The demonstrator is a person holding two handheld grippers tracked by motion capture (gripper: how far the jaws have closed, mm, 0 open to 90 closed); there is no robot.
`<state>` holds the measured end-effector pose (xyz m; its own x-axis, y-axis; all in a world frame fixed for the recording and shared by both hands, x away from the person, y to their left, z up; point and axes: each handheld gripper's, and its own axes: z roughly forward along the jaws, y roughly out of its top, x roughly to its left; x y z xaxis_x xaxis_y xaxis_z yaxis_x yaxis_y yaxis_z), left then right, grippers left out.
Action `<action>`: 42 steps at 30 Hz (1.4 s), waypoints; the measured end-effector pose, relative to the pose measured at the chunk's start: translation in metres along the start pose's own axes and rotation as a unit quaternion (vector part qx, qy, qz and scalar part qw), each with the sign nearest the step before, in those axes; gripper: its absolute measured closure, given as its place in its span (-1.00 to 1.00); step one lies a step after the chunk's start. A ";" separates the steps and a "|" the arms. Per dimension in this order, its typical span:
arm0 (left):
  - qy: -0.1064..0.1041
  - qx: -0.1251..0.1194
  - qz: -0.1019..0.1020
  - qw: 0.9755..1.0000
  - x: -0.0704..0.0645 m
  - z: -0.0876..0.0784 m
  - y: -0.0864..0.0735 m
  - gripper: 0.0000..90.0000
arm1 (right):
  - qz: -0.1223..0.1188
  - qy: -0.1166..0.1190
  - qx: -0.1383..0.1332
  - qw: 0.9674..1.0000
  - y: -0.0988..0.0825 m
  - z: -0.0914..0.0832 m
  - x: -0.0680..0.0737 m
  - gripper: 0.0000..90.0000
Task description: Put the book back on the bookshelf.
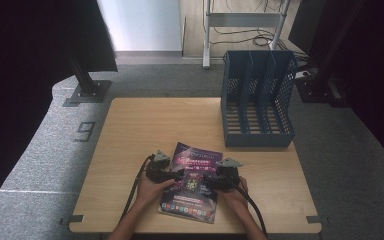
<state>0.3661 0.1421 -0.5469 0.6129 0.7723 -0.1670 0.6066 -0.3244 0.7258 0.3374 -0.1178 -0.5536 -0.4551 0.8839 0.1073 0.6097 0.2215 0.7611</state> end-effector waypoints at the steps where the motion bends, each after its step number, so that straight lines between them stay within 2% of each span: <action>1: -0.001 0.003 -0.002 1.000 -0.001 0.001 0.000 -0.48 | 0.000 0.000 0.000 1.000 0.000 0.000 0.000 -0.61; 6: -0.010 0.001 -0.001 1.000 -0.003 0.002 0.000 -0.47 | 0.000 0.000 0.000 1.000 0.000 0.000 0.000 -0.61; 12: -0.006 0.000 -0.005 1.000 -0.004 0.002 0.000 -0.46 | 0.000 0.000 0.000 1.000 0.000 0.000 0.000 -0.61; 16: -0.010 -0.002 -0.013 1.000 -0.002 0.001 0.000 -0.44 | 0.000 0.000 0.000 1.000 0.000 0.000 0.000 -0.61; 20: -0.022 -0.007 -0.032 0.999 0.002 0.000 0.000 -0.37 | 0.000 0.000 0.000 1.000 0.000 0.000 0.000 -0.61; 26: -0.023 -0.013 -0.044 0.999 0.004 -0.003 0.001 -0.26 | 0.000 0.000 0.000 1.000 0.000 0.000 0.000 -0.61; 30: -0.025 -0.015 -0.045 0.999 0.005 -0.005 0.001 -0.22 | -0.001 0.000 0.000 1.000 0.000 0.000 0.000 -0.61; 34: -0.026 -0.024 -0.037 0.999 0.003 -0.008 0.002 -0.21 | -0.001 0.000 0.000 1.000 0.000 0.000 0.000 -0.61; 35: -0.029 -0.028 -0.036 0.999 0.002 -0.010 0.003 -0.20 | -0.001 -0.001 0.000 1.000 0.000 0.000 0.000 -0.61; 36: -0.041 -0.041 -0.035 0.998 0.001 -0.015 0.005 -0.20 | -0.001 -0.001 0.000 1.000 0.000 0.000 0.000 -0.61; 42: -0.052 -0.051 -0.023 0.997 -0.002 -0.019 0.007 -0.20 | -0.002 -0.001 0.000 1.000 0.000 0.000 0.000 -0.61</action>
<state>0.3592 0.1484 -0.5285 0.6378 0.7231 -0.2653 0.5836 -0.2289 0.7792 0.3373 -0.1176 -0.5535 -0.4560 0.8839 0.1037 0.6081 0.2244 0.7615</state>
